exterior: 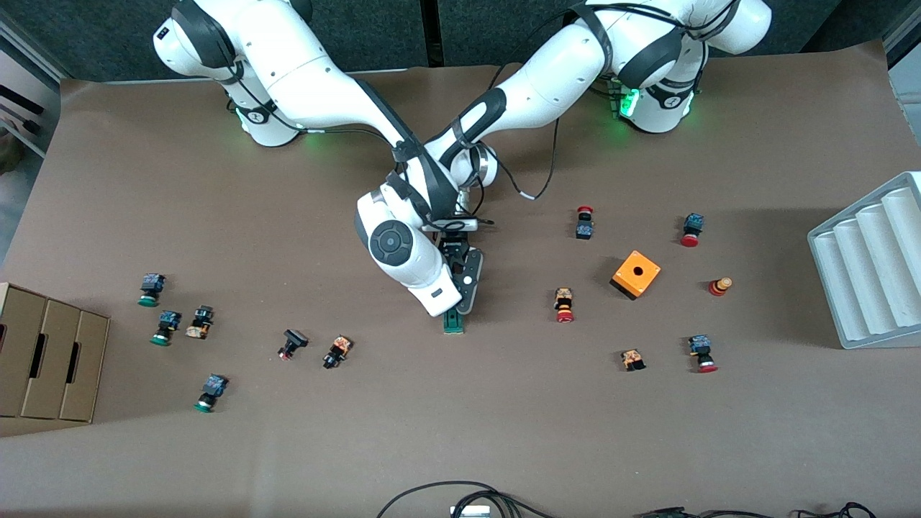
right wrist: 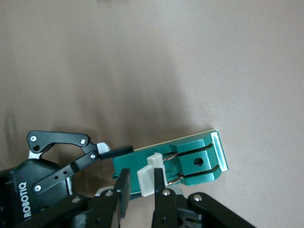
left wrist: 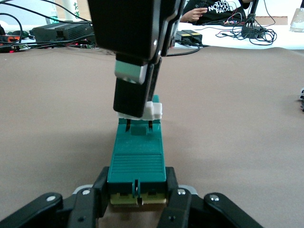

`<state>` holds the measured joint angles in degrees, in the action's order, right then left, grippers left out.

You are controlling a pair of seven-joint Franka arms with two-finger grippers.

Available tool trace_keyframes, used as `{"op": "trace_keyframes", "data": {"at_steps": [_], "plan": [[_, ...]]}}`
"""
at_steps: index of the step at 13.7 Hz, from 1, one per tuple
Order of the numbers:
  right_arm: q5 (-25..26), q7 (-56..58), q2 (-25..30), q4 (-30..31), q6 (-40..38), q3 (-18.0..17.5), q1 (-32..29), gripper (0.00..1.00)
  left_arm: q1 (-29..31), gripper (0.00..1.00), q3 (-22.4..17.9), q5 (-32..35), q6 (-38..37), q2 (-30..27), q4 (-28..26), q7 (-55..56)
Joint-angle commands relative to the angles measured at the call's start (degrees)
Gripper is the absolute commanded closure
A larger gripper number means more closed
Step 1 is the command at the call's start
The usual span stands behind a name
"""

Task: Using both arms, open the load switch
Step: 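Press the white lever fully to the switch end with the right gripper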

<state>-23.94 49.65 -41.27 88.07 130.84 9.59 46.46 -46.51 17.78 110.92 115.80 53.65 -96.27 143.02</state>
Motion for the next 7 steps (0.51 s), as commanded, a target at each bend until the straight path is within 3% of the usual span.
{"op": "trace_keyframes", "data": {"at_steps": [1,7], "plan": [[-0.8,-0.2,0.6,1.9,0.2,0.4,0.6,0.73,-0.6,0.55,-0.5,0.8,0.0,0.2,-0.1,0.9],[-0.4,-0.2,-0.1,1.9,1.3,0.4,0.9,0.73,-0.6,0.55,-0.5,0.8,-0.1,0.2,-0.1,0.9]]}}
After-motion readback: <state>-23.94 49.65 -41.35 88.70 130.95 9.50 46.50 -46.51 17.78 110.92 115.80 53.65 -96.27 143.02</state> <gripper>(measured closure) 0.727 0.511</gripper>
